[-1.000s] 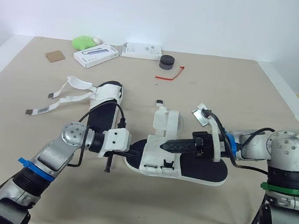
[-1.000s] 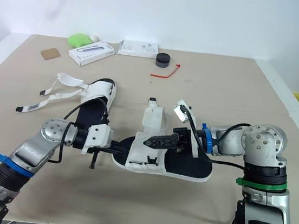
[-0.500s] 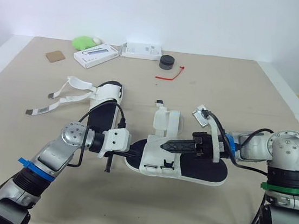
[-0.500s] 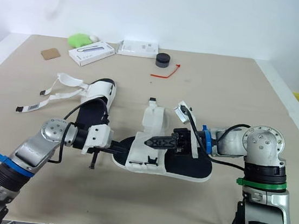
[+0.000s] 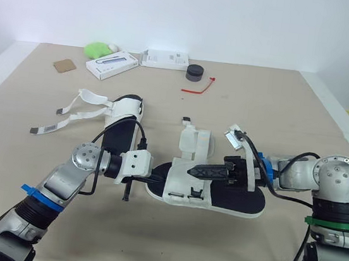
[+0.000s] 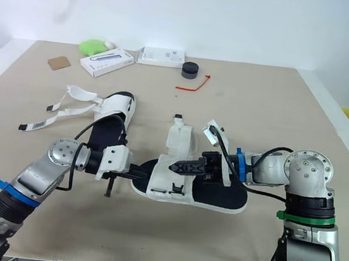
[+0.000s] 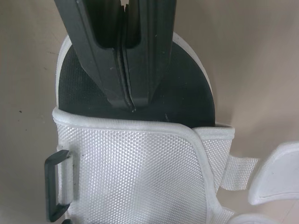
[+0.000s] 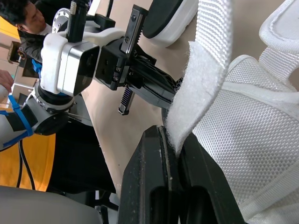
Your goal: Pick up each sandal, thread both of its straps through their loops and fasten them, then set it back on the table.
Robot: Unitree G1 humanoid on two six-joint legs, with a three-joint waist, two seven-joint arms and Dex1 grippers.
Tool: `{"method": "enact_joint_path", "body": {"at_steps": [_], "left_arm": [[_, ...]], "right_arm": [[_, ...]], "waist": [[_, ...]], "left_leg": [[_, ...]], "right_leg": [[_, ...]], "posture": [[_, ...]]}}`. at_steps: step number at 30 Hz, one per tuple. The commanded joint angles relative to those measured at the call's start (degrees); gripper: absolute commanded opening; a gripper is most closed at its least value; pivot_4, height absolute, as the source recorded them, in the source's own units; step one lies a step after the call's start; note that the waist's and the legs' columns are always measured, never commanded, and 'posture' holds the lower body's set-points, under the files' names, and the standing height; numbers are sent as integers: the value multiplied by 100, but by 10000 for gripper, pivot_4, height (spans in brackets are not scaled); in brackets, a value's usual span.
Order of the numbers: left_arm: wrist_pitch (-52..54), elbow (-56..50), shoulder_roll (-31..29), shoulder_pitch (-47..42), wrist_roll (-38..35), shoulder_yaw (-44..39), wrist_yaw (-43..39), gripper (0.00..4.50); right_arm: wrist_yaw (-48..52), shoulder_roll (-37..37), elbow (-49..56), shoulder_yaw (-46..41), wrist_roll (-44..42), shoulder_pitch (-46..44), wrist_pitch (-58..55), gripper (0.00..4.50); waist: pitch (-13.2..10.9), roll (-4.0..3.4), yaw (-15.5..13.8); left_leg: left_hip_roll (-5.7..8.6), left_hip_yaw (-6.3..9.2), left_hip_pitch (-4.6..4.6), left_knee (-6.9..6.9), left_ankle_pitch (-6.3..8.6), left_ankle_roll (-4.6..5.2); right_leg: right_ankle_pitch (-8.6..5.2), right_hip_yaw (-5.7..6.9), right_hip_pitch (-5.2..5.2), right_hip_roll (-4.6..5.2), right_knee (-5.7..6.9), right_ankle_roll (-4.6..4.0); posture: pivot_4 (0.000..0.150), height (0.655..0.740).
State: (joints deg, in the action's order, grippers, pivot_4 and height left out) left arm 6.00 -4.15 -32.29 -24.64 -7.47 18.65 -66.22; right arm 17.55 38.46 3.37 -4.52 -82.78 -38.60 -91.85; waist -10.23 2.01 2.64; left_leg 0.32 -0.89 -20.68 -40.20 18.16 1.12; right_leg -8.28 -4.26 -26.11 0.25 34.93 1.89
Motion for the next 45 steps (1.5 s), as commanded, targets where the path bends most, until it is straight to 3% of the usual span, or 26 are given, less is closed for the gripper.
{"method": "enact_joint_path", "body": {"at_steps": [1,17,45], "left_arm": [[13,18,-55,70,111,73,5,0],[41,36,-56,61,113,124,54,0],[39,46,-27,53,162,157,115,0]], "right_arm": [[43,89,243,29,63,84,-64,150],[533,239,792,171,679,220,-21,150],[786,88,1533,197,1006,146,305,150]], "waist": [[0,0,0],[0,0,-1],[1,0,-1]], "left_leg": [[0,0,0,0,0,0],[1,0,1,0,6,10],[0,-1,5,0,6,11]], "right_leg": [[0,0,0,0,0,0],[-4,0,-1,1,-2,4],[-4,0,-1,0,-1,3]], "posture": [[1500,7400],[1500,7400],[1500,7400]]}}
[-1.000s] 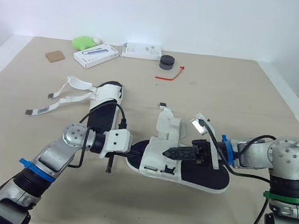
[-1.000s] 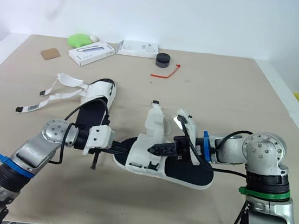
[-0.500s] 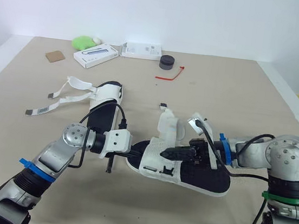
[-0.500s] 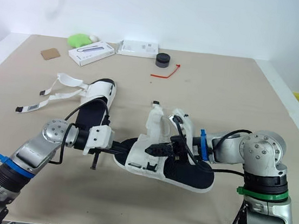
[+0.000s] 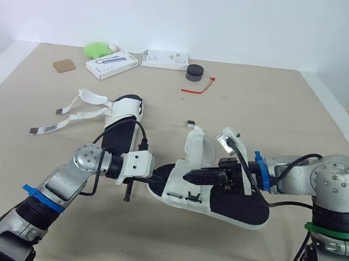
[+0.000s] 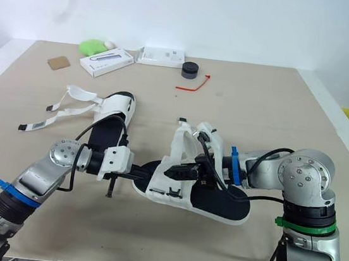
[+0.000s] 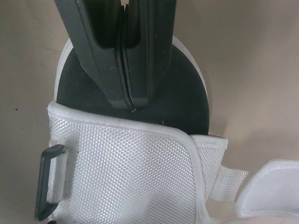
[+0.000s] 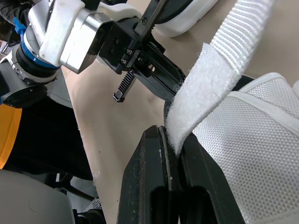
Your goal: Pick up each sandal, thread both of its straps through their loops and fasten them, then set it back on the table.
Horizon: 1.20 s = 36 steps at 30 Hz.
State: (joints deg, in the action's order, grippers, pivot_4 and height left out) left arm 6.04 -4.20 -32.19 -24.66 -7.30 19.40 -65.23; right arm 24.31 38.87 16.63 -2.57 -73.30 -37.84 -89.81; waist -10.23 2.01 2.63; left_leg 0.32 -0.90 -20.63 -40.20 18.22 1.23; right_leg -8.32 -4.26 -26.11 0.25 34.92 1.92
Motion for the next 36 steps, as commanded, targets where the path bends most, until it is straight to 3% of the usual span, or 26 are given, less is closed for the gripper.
{"method": "enact_joint_path", "body": {"at_steps": [1,22,23,24,28,36], "left_arm": [[35,52,-39,54,147,82,19,0],[7,176,-6,-17,187,102,40,0],[3,181,-5,-19,189,103,41,0],[2,183,-4,-20,190,105,41,0],[-4,180,-13,-17,184,105,29,0],[-34,221,-21,-38,185,105,1,0]], "right_arm": [[109,39,233,9,87,103,111,150],[94,78,650,-81,-15,368,23,150],[93,77,656,-82,-30,384,9,5819],[99,77,669,-81,-39,395,3,7852],[134,83,700,-111,74,320,148,23822],[119,29,-41,-301,134,-471,133,23822]], "waist": [[0,0,0],[1,0,-1],[1,1,-2],[1,1,-3],[1,1,-2],[1,0,-2]], "left_leg": [[0,0,0,0,0,0],[0,-2,0,0,0,0],[0,-1,1,0,0,0],[0,-1,1,0,0,0],[2,-3,0,0,0,0],[2,-3,4,-2,0,0]], "right_leg": [[0,0,0,0,0,0],[0,0,4,0,1,0],[0,0,5,0,1,0],[0,0,5,0,1,0],[0,-1,5,2,1,0],[0,-1,5,1,2,-1]], "posture": [[1500,7400],[1500,7400],[1500,7400],[1500,7400],[1500,7400],[1500,7400]]}}
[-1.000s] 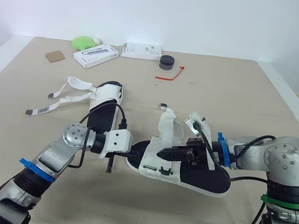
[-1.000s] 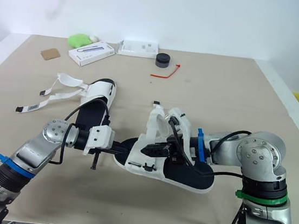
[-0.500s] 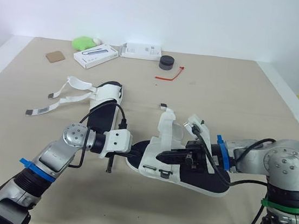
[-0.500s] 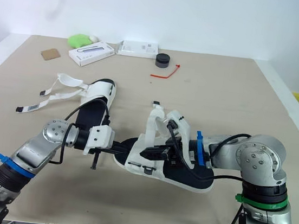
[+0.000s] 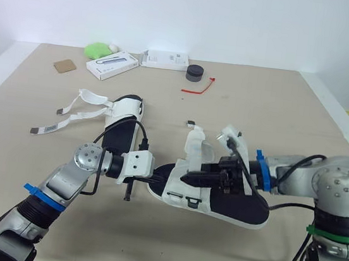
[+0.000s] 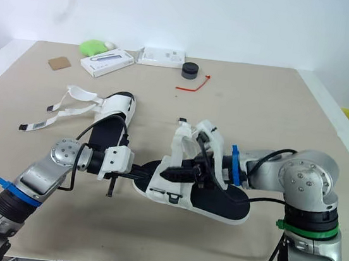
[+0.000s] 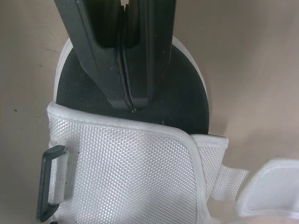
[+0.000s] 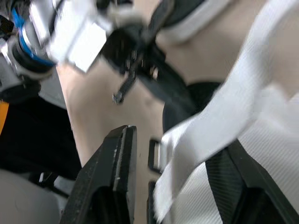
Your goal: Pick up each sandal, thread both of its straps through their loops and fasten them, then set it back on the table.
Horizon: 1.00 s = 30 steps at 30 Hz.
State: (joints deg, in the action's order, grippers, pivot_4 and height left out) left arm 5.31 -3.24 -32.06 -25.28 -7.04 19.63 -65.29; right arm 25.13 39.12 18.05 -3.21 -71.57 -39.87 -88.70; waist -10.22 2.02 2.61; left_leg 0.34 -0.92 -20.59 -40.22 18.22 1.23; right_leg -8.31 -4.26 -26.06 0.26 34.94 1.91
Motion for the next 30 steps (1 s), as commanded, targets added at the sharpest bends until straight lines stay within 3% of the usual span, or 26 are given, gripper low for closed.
{"method": "enact_joint_path", "body": {"at_steps": [1,5,8,11,12,30], "left_arm": [[38,126,-34,21,160,79,8,0],[50,106,-39,30,160,69,23,0],[70,71,-60,58,154,56,33,0],[78,50,-75,80,150,49,36,0],[83,42,-80,86,149,48,37,0],[115,3,-66,86,152,92,32,0]], "right_arm": [[39,-2,-250,-239,-29,-338,16,23822],[18,-29,-443,-234,-22,-465,-41,23822],[15,-23,-532,-208,-2,-478,-109,16719],[42,-10,-534,-202,-14,-464,-173,2893],[64,-3,-505,-202,-39,-437,-203,353],[283,137,440,-114,166,379,86,353]], "waist": [[0,0,0],[0,0,0],[0,0,0],[0,0,0],[0,0,0],[0,0,0]], "left_leg": [[0,-1,0,0,0,0],[0,0,-2,0,0,0],[0,0,-2,0,0,0],[0,0,-2,0,0,0],[0,0,-2,0,0,0],[-1,0,-2,0,0,0]], "right_leg": [[0,0,-1,0,0,0],[0,0,-1,2,-2,0],[0,0,-2,2,-2,0],[0,0,-2,2,-2,0],[0,0,-1,2,-2,0],[0,0,-1,0,0,0]], "posture": [[1500,7400],[1500,7400],[1500,7400],[1500,7400],[1500,7400],[1500,7400]]}}
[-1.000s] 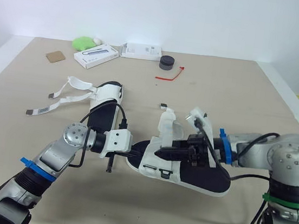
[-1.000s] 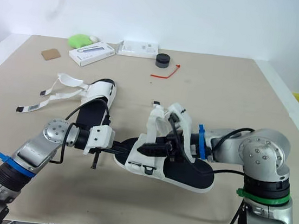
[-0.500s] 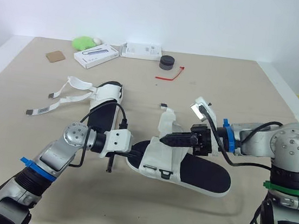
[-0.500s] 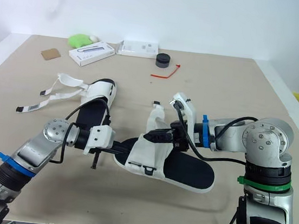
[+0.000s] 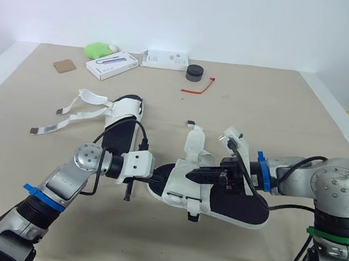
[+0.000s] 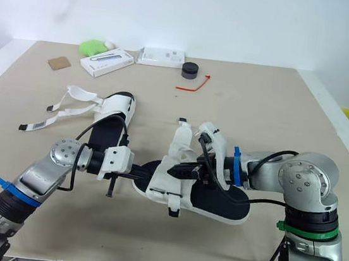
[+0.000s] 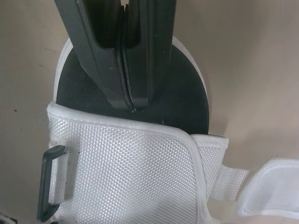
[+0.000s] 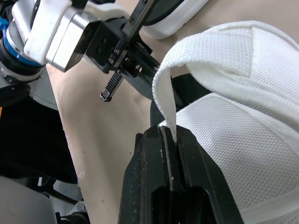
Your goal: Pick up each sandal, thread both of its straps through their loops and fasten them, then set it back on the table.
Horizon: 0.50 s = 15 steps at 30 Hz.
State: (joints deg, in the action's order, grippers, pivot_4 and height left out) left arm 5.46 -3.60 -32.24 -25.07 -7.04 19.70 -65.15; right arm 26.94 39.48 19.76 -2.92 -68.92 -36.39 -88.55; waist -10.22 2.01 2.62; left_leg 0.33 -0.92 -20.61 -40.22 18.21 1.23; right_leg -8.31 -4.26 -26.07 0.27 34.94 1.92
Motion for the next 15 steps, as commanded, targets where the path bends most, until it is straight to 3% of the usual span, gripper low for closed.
{"method": "enact_joint_path", "body": {"at_steps": [1,15], "left_arm": [[103,42,-41,59,153,89,20,0],[98,64,-2,46,156,116,32,0]], "right_arm": [[114,109,303,-150,-108,56,66,353],[10,208,748,-264,-420,431,48,353]], "waist": [[0,0,-1],[0,1,-3]], "left_leg": [[0,0,0,0,0,0],[2,1,0,0,0,0]], "right_leg": [[0,0,0,0,0,0],[-1,0,1,2,-2,1]], "posture": [[1500,7400],[1500,7400]]}}
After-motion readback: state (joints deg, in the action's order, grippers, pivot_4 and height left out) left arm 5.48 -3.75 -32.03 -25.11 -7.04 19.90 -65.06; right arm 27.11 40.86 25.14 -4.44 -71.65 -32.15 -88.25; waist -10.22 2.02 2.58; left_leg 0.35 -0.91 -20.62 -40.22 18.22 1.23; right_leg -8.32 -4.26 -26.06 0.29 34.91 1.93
